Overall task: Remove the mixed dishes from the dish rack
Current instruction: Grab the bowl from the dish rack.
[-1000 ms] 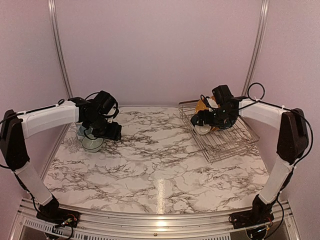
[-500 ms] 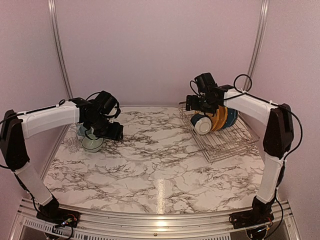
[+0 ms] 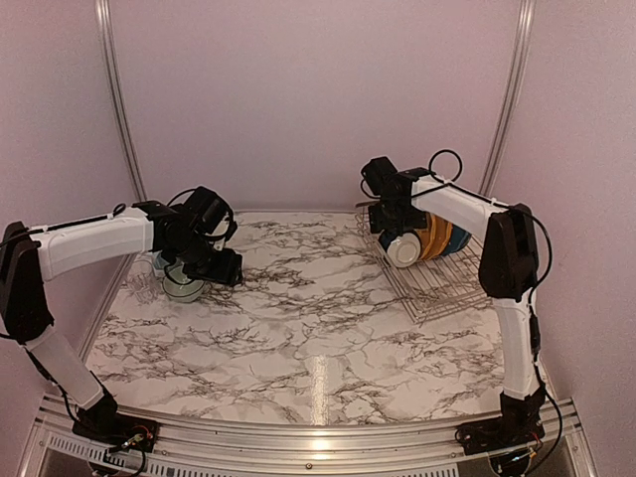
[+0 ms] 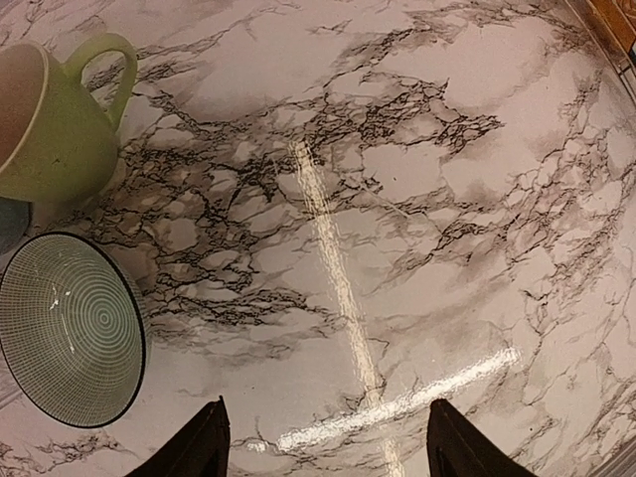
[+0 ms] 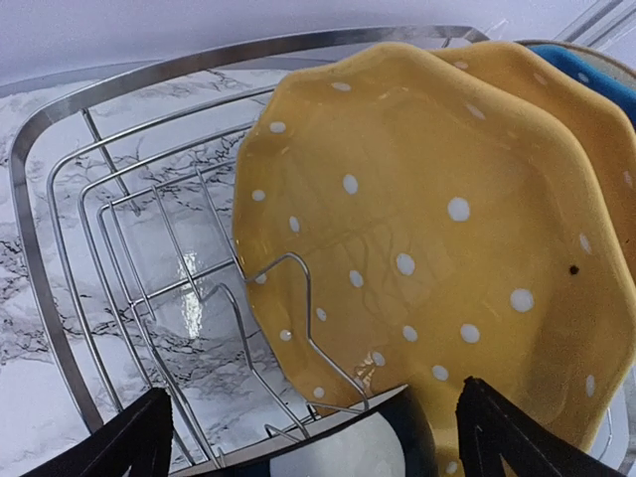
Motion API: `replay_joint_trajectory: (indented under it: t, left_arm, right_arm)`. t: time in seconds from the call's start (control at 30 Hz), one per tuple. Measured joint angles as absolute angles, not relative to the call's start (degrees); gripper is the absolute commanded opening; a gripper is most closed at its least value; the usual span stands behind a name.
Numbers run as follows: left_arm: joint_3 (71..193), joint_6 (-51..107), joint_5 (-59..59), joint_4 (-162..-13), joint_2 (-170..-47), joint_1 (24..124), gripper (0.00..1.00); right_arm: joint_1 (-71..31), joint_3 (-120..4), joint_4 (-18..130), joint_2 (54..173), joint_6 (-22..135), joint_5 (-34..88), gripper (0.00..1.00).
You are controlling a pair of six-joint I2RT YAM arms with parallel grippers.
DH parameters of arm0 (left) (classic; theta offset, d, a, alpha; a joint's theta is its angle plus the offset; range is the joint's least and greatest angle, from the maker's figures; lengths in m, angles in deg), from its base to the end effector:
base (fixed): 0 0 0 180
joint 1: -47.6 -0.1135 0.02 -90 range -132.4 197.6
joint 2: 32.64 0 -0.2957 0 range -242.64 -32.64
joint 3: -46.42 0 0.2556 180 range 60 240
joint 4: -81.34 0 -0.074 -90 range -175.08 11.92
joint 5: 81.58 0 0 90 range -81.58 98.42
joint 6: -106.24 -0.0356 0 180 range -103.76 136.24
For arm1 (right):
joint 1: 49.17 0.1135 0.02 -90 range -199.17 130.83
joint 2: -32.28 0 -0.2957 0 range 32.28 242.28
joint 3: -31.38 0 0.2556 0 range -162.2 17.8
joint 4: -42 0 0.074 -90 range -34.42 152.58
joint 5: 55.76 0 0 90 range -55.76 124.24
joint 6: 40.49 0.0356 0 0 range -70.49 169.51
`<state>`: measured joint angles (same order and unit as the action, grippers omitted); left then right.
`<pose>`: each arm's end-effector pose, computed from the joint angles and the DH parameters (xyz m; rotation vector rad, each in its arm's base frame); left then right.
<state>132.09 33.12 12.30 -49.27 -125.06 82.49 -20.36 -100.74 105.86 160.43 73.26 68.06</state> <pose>0.2863 -0.1967 0.2879 0.3759 2.5413 -0.2631 0.4561 0.2282 0.2741 0.0900 2.4028 -0.3679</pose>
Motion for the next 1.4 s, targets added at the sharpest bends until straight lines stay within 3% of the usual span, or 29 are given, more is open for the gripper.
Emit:
replay_joint_trajectory:
  t: [0.27,0.9,1.13,1.4]
  left_arm:
    - [132.03,32.44,11.36,-50.65,-125.06,82.49,0.7]
    - [129.86,31.81,10.77,-52.31,-125.04,82.49,0.7]
    - [129.32,31.79,10.53,-52.59,-124.84,82.49,0.7]
    - [128.38,31.81,10.33,-53.38,-124.78,82.49,0.7]
  right_arm:
    - [-19.02,-100.13,109.75,159.73,74.04,69.61,0.95]
    - [-17.56,-81.12,104.73,146.34,86.63,67.14,0.96]
    - [-17.56,-78.06,103.46,144.11,96.69,66.44,0.86]
    - [-17.73,-85.18,112.6,147.21,109.58,65.98,0.75]
